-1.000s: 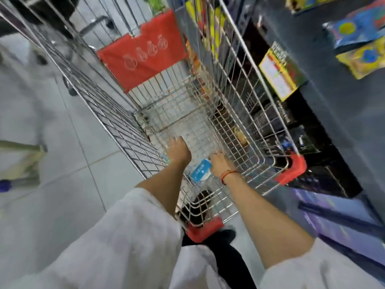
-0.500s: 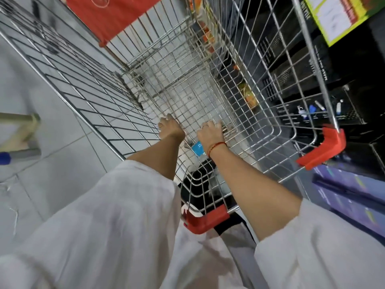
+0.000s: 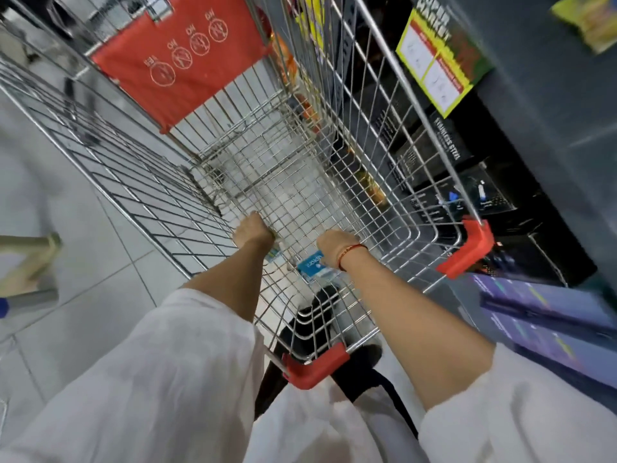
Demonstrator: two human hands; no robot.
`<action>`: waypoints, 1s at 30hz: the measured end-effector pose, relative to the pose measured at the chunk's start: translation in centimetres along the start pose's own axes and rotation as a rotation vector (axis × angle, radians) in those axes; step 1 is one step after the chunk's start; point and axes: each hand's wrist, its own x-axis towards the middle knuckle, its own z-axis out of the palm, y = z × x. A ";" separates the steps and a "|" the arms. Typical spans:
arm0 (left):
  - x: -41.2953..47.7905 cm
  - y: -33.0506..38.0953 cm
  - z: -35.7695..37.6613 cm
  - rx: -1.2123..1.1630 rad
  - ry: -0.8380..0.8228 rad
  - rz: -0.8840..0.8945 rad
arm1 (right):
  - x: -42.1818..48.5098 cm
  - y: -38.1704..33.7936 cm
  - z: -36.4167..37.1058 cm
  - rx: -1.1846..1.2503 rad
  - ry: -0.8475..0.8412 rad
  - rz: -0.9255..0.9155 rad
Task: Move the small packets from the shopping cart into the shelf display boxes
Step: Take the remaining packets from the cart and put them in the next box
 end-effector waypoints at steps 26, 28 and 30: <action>-27.7 15.9 -17.5 -1.575 -0.044 0.530 | -33.8 6.8 -11.7 -0.268 1.485 0.187; -31.4 19.4 -17.4 -1.587 -0.135 0.651 | -37.2 9.6 -11.1 -0.243 1.532 0.272; -34.9 22.6 -16.7 -1.583 -0.194 0.742 | -40.2 12.6 -9.9 -0.216 1.550 0.374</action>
